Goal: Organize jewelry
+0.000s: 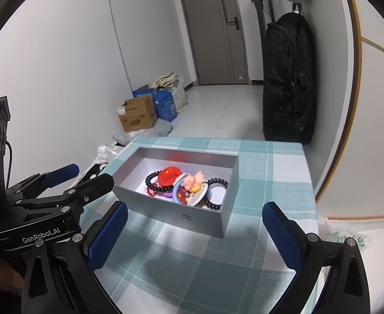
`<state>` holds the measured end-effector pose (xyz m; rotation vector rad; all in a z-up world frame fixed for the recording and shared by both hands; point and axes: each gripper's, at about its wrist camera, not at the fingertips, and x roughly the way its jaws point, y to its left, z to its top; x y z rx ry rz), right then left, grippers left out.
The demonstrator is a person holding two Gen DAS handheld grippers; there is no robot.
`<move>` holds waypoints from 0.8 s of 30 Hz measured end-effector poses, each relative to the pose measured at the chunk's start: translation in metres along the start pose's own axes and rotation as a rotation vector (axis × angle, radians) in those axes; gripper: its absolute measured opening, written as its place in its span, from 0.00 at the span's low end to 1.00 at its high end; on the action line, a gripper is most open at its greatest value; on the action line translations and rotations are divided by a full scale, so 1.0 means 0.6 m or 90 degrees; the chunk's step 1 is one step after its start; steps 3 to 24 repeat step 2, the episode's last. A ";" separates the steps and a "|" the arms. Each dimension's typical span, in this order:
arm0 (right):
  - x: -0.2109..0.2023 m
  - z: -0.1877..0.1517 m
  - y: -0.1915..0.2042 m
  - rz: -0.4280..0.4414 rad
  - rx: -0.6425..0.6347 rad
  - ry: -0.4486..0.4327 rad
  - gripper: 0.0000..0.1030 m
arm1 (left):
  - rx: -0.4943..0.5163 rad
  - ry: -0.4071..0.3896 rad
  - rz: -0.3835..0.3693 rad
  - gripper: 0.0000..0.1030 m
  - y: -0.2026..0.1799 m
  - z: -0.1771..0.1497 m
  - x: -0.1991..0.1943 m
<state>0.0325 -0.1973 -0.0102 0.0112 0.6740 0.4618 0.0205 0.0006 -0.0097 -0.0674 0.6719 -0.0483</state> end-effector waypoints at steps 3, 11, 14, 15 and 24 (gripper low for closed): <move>0.000 0.000 0.000 -0.003 -0.001 0.000 1.00 | -0.003 0.002 0.003 0.81 0.002 0.000 0.003; 0.000 0.000 0.000 -0.003 -0.001 0.000 1.00 | -0.003 0.002 0.003 0.81 0.002 0.000 0.003; 0.000 0.000 0.000 -0.003 -0.001 0.000 1.00 | -0.003 0.002 0.003 0.81 0.002 0.000 0.003; 0.000 0.000 0.000 -0.003 -0.001 0.000 1.00 | -0.003 0.002 0.003 0.81 0.002 0.000 0.003; 0.000 0.000 0.000 -0.003 -0.001 0.000 1.00 | -0.003 0.002 0.003 0.81 0.002 0.000 0.003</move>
